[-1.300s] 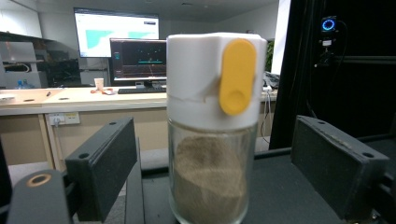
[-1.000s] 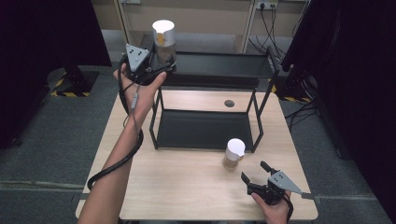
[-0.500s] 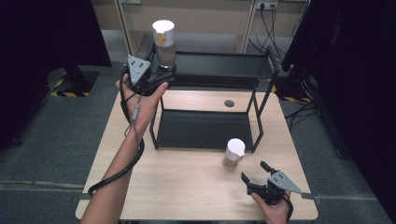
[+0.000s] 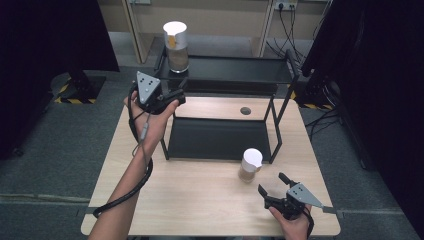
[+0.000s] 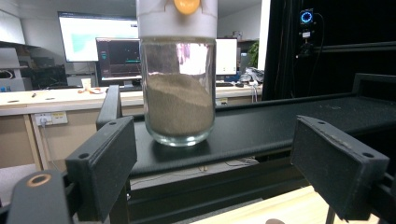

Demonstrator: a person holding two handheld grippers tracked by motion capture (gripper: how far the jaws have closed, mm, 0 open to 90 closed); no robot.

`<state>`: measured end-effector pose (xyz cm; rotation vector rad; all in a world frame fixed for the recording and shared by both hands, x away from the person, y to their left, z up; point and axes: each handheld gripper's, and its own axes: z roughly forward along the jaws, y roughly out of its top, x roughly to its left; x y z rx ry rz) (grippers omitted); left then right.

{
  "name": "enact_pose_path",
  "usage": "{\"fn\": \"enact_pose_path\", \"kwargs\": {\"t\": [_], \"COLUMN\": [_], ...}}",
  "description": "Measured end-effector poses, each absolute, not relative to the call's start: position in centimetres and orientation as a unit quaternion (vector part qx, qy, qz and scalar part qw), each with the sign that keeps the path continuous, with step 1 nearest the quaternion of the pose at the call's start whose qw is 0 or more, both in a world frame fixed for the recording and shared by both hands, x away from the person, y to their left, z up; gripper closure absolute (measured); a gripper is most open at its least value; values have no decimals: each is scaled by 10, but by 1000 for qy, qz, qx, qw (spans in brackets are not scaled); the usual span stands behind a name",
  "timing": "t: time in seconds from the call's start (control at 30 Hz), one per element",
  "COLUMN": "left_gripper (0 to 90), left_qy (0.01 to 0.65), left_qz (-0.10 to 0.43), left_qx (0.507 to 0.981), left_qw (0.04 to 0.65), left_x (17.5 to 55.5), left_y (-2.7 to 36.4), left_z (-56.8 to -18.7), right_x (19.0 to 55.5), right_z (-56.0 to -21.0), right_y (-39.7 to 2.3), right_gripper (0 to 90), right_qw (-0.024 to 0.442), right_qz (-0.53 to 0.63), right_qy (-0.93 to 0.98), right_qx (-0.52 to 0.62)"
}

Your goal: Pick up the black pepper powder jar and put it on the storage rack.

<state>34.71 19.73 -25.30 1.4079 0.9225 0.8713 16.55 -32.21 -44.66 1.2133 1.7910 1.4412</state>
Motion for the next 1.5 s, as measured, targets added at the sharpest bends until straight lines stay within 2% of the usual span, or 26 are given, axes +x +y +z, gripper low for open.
{"fn": "enact_pose_path", "kwargs": {"t": [1.5], "left_gripper": [138], "left_qy": [395], "left_qz": [339], "left_qx": [616], "left_qw": [591], "left_x": [292], "left_y": [215], "left_z": [-331], "right_x": [165], "right_z": [-447], "right_y": [-321], "right_gripper": [74], "right_qw": [270], "right_qz": [534], "right_qy": [664], "right_qx": [448]}}
